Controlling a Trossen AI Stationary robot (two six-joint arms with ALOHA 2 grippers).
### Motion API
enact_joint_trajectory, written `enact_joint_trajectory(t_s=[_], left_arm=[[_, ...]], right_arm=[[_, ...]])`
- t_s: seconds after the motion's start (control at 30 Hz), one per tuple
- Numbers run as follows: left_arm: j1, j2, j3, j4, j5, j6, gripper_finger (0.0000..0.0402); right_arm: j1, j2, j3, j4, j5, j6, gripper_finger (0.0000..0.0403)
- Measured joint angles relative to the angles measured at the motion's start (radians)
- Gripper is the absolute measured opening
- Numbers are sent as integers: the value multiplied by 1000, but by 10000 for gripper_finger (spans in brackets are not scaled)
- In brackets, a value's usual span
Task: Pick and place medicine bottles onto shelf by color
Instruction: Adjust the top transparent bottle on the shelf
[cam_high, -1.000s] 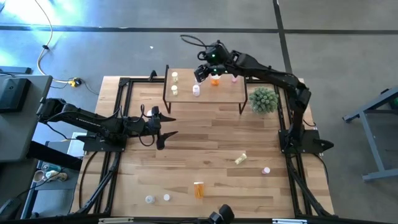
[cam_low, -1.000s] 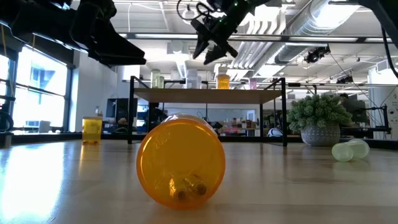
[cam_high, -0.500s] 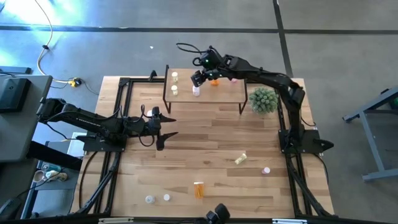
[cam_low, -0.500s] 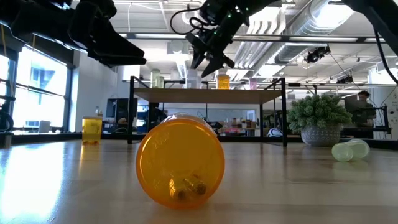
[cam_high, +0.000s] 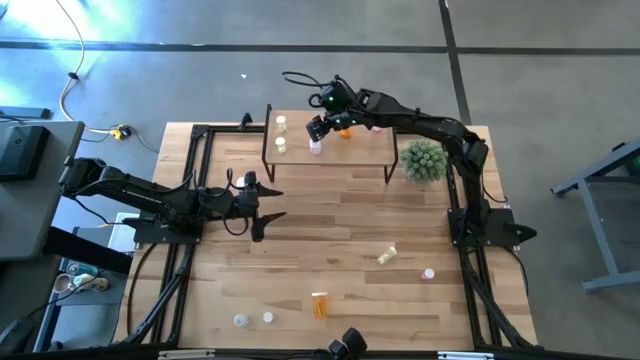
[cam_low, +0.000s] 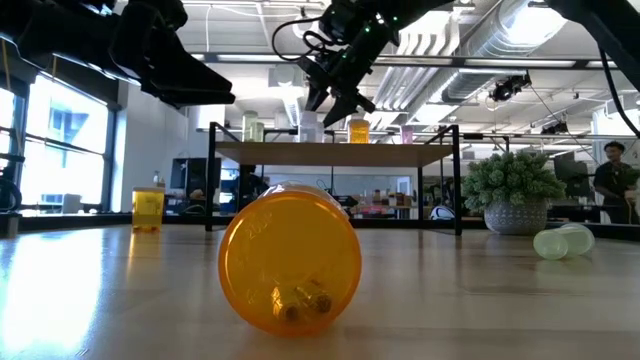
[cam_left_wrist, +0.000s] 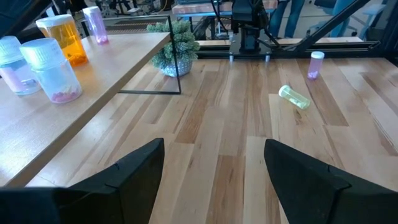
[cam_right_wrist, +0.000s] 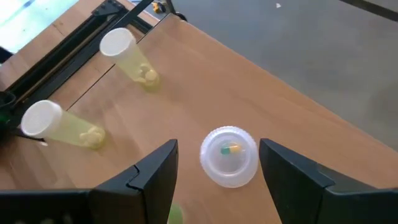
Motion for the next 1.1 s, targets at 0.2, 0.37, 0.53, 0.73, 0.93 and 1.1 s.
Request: enact_joint_trajectory(t_s=[0.2,0.37,0.53,0.73,0.93,1.1], left_arm=[[0,0,0,0,0,-1,267],[0,0,0,0,0,-1,267],[0,0,0,0,0,-1,267],[0,0,0,0,0,-2,267],[0,0,0,0,0,-3,267],[0,0,0,-1,0,0,267]], right_arm=[[0,0,0,8,-7,17,215],[0,0,0,7,-15,35,215],[0,0,0,8,-58,36,215],[6,2,0,20,-68,14,215],[7,2,0,30,-68,7,215],[11,1,0,30,-68,-29,215]])
